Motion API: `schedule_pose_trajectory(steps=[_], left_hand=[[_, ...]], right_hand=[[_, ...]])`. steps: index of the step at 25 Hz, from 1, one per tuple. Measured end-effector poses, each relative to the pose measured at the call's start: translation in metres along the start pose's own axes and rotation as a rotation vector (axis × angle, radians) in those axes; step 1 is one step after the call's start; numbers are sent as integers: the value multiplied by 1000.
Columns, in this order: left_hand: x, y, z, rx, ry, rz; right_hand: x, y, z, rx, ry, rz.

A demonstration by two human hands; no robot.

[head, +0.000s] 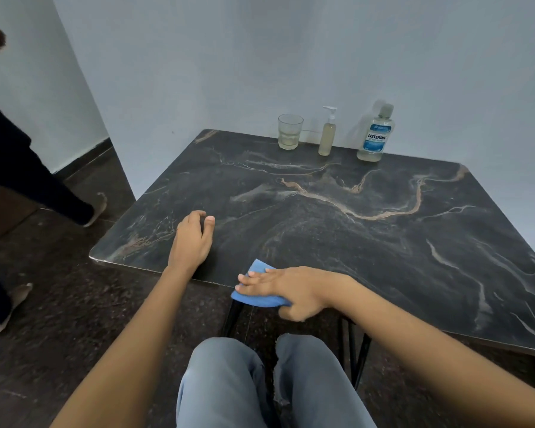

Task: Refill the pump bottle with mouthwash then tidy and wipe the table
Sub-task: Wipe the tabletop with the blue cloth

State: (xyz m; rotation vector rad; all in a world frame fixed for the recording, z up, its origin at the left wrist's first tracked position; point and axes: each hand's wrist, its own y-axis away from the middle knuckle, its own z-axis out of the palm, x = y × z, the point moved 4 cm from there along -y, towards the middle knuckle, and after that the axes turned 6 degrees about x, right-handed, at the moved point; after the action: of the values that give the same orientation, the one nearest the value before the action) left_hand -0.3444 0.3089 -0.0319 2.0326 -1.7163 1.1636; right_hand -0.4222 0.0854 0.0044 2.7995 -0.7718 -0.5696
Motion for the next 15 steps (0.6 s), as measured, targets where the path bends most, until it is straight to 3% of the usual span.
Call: schedule_pose_trajectory(steps=[3,6,11,15], left_hand=[[6,-9,4,-3,10,14],[11,-26,11,-9,8,24],[17,-66,29,-27,-8,28],[12,-112,52,-47,-33,31]], right_hand=[[13,27,-25,15,74,109],[37,39,-69,236,150,207],[95,25,-142,623,-95,383],[163,-32,-173,820,-297,499]])
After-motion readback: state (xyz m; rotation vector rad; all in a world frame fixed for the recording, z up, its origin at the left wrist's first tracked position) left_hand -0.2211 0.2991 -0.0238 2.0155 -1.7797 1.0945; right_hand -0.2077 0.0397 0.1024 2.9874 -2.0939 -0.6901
